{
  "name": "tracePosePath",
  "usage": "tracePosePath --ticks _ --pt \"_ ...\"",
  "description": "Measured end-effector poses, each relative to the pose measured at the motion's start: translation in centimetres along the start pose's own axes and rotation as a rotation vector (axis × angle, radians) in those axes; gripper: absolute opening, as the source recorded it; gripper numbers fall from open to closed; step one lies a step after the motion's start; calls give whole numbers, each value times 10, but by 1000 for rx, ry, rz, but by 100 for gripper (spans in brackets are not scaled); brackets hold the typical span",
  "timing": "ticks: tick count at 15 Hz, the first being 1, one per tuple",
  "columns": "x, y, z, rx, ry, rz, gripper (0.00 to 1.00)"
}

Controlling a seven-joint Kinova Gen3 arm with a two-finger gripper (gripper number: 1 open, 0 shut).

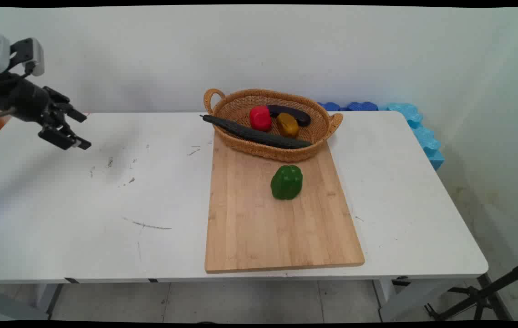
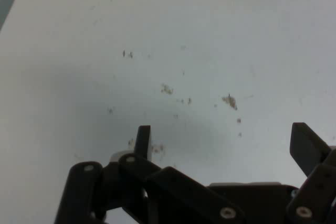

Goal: Pick up the potato from the vegetable basket

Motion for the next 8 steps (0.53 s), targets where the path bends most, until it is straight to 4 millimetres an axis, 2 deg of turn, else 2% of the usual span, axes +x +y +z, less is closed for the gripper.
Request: tracePosePath --ticks 5,8 --pt "36 0 13 -8 15 56 100" --pt "70 2 31 -16 32 103 100"
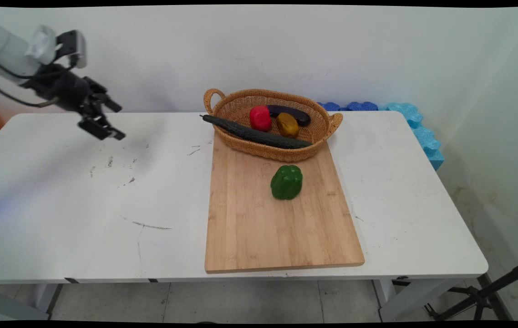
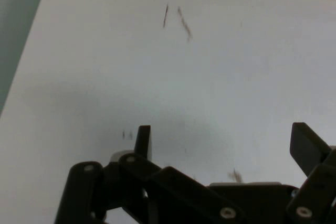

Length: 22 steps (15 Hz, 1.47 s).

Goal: Pick up the potato from the vegetable basket

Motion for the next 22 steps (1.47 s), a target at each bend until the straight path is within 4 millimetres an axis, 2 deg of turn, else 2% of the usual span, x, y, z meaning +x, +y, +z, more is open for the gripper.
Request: tracePosePath --ticks 15,22 --pt "192 10 113 1 139 248 100" --pt "253 5 166 -6 165 389 100"
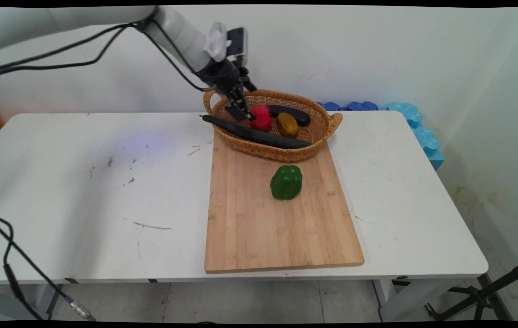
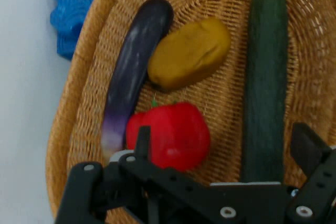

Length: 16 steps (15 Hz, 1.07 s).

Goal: Pick up the potato from the vegetable basket

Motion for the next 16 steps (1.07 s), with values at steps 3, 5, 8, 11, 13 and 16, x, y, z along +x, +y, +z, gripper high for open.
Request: tracePosePath --ticks 3,5,8,11,13,16 --pt "13 -9 29 -18 0 66 100" --pt "19 -13 47 -31 -2 108 100" --pt "27 -19 74 -51 -8 169 100" --pt "35 -24 97 -66 -12 218 100" --pt "38 -26 107 -72 -15 239 100" --pt "42 -29 122 -82 -18 269 100"
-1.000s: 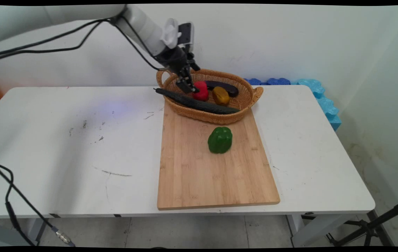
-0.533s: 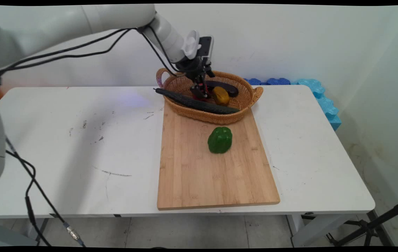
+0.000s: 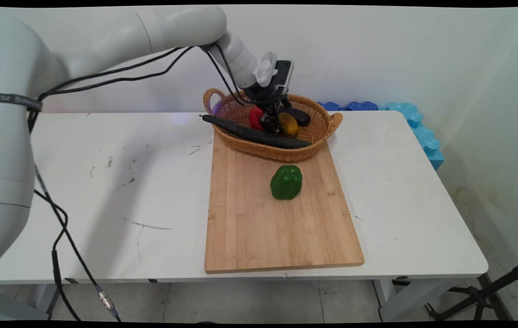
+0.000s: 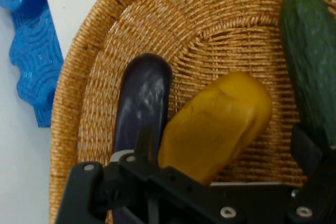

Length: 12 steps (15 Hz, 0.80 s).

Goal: Pick up the potato from the vegetable basket

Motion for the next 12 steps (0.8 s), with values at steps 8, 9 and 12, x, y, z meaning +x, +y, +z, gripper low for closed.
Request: tracePosePath --ticks 8,9,12 --pt "8 -7 23 -21 -6 53 100" --pt "9 -7 26 -25 -7 60 100" --pt "11 -7 31 -34 -6 74 0"
